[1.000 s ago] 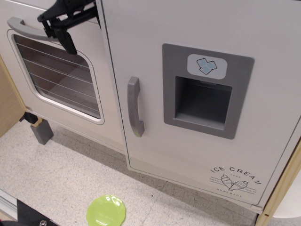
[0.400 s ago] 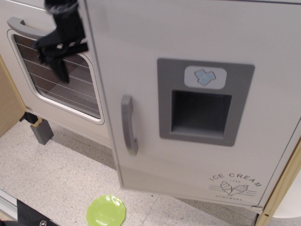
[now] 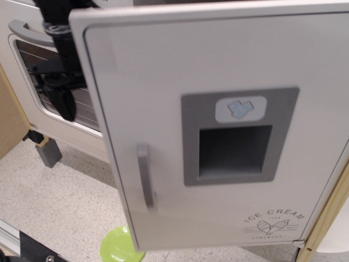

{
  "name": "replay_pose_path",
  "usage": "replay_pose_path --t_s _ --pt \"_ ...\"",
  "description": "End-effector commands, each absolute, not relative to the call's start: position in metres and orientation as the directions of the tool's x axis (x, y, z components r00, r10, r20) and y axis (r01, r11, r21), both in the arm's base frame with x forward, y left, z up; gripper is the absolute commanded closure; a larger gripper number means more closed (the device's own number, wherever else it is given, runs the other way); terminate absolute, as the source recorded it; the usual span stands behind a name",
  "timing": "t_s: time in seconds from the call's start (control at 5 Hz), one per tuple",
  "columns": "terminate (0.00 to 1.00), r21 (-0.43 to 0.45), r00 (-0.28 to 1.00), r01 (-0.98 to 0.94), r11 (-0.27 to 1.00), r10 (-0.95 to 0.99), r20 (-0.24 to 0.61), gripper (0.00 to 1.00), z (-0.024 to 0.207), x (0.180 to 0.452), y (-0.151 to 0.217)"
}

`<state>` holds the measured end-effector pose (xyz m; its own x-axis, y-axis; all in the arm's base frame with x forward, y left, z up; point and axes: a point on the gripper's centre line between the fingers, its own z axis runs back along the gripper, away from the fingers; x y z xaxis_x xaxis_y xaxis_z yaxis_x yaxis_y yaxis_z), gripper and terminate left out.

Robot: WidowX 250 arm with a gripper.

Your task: Open fridge

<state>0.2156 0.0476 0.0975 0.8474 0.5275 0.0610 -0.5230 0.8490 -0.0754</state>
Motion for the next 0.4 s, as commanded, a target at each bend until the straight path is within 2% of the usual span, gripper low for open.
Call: replay_pose_path --t_s 0.0,0.2 --pt "0.0 -0.057 0.924 -0.352 0.934 0.357 0.138 0.0 0.117 0.187 0.024" --pt "1.0 -0.1 0.93 -0.333 0.938 0.344 0.128 0.0 0.115 0.177 0.003"
